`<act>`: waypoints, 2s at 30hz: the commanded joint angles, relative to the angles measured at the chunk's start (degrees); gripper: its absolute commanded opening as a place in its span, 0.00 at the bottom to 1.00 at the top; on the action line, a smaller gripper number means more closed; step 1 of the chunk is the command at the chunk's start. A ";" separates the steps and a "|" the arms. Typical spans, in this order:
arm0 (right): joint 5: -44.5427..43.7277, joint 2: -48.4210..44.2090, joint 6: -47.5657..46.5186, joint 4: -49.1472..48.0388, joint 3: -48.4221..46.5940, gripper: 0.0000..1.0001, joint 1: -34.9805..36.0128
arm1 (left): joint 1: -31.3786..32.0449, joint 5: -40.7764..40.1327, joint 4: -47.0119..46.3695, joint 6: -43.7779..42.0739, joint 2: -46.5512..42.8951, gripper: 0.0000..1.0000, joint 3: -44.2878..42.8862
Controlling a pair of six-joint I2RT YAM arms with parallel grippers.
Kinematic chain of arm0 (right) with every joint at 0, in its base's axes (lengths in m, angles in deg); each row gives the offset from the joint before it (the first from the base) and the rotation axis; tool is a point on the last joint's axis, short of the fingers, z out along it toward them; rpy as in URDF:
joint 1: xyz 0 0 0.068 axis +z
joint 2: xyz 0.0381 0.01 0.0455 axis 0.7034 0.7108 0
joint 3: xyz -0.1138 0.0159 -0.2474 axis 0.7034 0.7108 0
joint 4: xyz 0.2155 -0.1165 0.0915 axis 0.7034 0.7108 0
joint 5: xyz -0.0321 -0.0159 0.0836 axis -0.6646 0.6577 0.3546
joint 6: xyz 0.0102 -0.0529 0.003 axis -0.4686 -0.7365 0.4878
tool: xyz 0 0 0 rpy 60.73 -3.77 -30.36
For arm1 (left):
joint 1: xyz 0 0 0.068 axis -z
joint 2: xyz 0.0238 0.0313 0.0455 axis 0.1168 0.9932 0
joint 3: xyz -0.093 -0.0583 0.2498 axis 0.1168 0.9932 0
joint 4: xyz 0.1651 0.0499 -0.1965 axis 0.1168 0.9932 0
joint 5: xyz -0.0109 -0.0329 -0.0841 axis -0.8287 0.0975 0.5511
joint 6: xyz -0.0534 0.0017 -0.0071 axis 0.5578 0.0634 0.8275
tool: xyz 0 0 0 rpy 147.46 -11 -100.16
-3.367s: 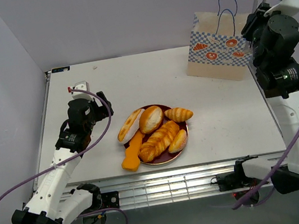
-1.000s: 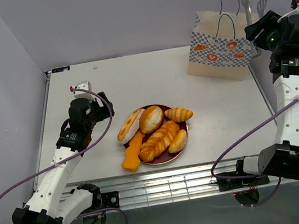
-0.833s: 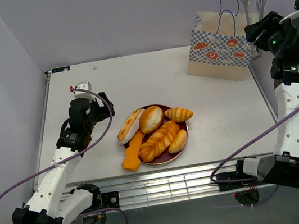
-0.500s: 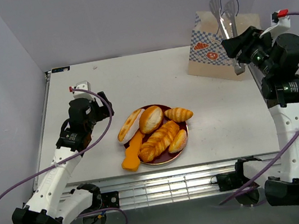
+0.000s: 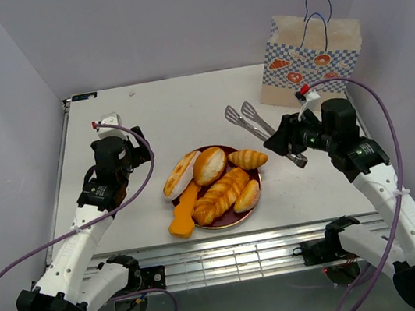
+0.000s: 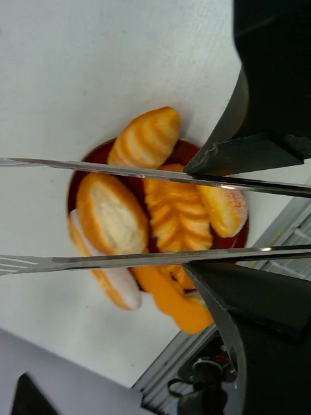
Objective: Place the fake bread into the paper bag
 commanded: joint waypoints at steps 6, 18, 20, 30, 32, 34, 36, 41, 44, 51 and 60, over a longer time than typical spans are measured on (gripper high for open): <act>-9.08 -6.09 -8.96 7.98 5.56 0.59 1.40 | 0.19 -2.68 0.50 -0.20 -1.23 0.98 -1.83; -11.56 -7.41 -5.89 15.29 10.74 0.61 1.40 | 0.19 -2.77 0.94 -0.03 -1.05 0.98 -2.18; -10.77 -7.76 -4.84 14.85 12.68 0.62 1.40 | 0.19 -2.59 0.85 -0.03 -0.97 0.98 -2.18; -9.98 -8.03 -0.53 13.18 16.55 0.63 1.40 | 0.19 -1.89 1.03 0.06 -0.96 0.98 -2.27; -6.48 -8.29 1.04 11.18 18.38 0.64 1.40 | 0.19 -1.71 1.03 0.06 -0.96 0.98 -2.27; -3.93 -8.29 1.66 10.55 18.92 0.63 1.40 | 0.19 -1.71 1.03 0.06 -0.96 0.98 -2.27; -1.72 -8.21 3.33 8.44 20.68 0.63 1.49 | 0.19 -1.71 1.03 0.06 -0.96 0.98 -2.27; 1.63 -7.77 5.27 5.80 22.09 0.60 1.49 | 0.19 -1.36 1.03 0.15 -0.79 0.98 -2.27; 0.76 -7.59 5.27 5.88 21.39 0.55 1.49 | 0.19 -1.27 1.03 0.15 -0.70 0.98 -2.27; -1.09 -7.41 5.18 6.50 19.28 0.35 1.40 | 0.19 -0.83 1.03 0.24 -0.44 0.98 -2.36; -0.65 -8.29 5.01 6.76 14.62 0.08 1.40 | 0.19 -0.83 1.11 0.24 -0.61 0.98 -2.36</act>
